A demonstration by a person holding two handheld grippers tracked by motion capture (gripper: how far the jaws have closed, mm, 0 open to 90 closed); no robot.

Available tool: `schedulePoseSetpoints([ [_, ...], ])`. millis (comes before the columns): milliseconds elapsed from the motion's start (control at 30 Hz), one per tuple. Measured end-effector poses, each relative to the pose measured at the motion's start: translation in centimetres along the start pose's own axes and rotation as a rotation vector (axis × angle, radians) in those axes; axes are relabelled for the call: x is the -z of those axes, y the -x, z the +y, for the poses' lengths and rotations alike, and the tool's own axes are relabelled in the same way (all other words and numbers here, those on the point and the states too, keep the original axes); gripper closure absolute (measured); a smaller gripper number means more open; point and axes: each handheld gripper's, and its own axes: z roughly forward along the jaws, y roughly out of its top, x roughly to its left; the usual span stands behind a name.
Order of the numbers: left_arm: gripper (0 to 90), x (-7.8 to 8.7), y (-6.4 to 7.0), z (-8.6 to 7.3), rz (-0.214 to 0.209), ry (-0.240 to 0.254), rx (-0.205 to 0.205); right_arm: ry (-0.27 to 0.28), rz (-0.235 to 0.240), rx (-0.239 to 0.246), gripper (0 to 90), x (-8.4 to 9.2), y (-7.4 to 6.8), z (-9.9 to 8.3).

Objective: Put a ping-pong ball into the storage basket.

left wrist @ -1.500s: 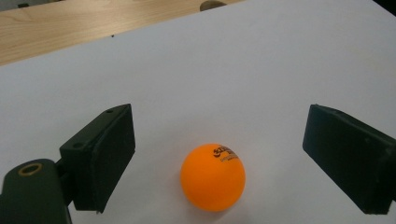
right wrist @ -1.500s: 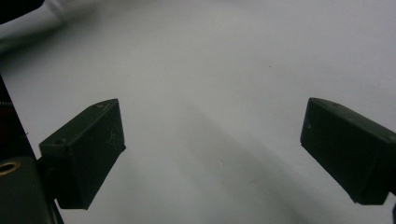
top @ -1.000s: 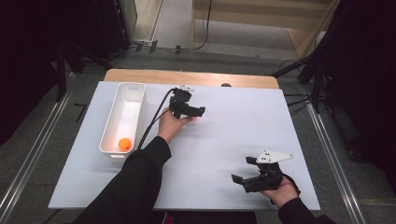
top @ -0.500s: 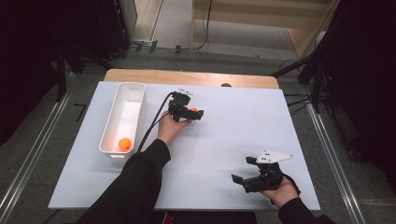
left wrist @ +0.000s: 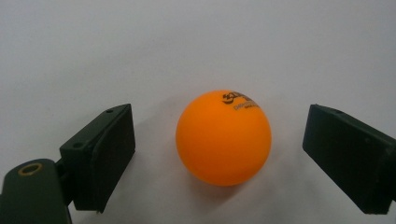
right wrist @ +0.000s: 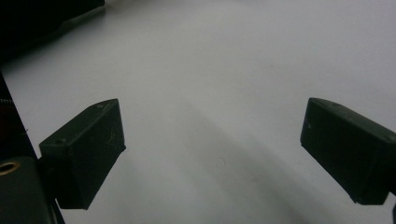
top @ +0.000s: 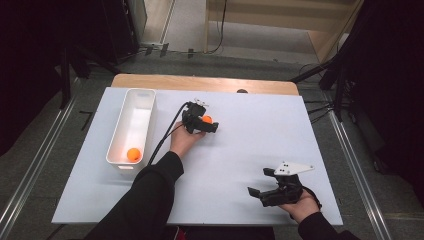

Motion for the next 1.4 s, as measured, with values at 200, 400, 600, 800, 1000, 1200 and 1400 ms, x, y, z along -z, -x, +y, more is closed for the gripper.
schedulePoseSetpoints([
  [200,9.7,-0.3,0.5,-0.3,0.04,-0.007,-0.065,-0.004,0.001,0.006,5.1,0.0,0.0,0.0],
  [400,9.9,-0.4,0.7,-0.8,0.06,0.018,-0.093,-0.007,-0.004,0.011,5.1,0.0,0.0,0.0],
  [600,10.6,-0.3,0.8,-0.9,0.065,0.021,-0.094,-0.011,-0.002,0.005,5.1,-0.1,-0.1,0.0],
  [800,23.6,0.0,1.1,-1.1,0.061,0.049,-0.101,-0.011,-0.002,0.005,5.1,-0.1,-0.1,0.0],
  [1000,31.1,0.2,1.2,-1.2,0.068,0.052,-0.097,-0.011,-0.001,0.007,5.1,-0.1,-0.1,0.0],
  [1200,47.2,0.4,1.2,-1.4,0.081,0.064,-0.078,-0.011,-0.001,0.006,5.1,-0.1,-0.1,0.0],
  [1400,50.7,0.5,1.0,-1.4,0.074,0.071,-0.074,-0.009,0.0,0.011,5.1,-0.1,-0.1,0.0],
])
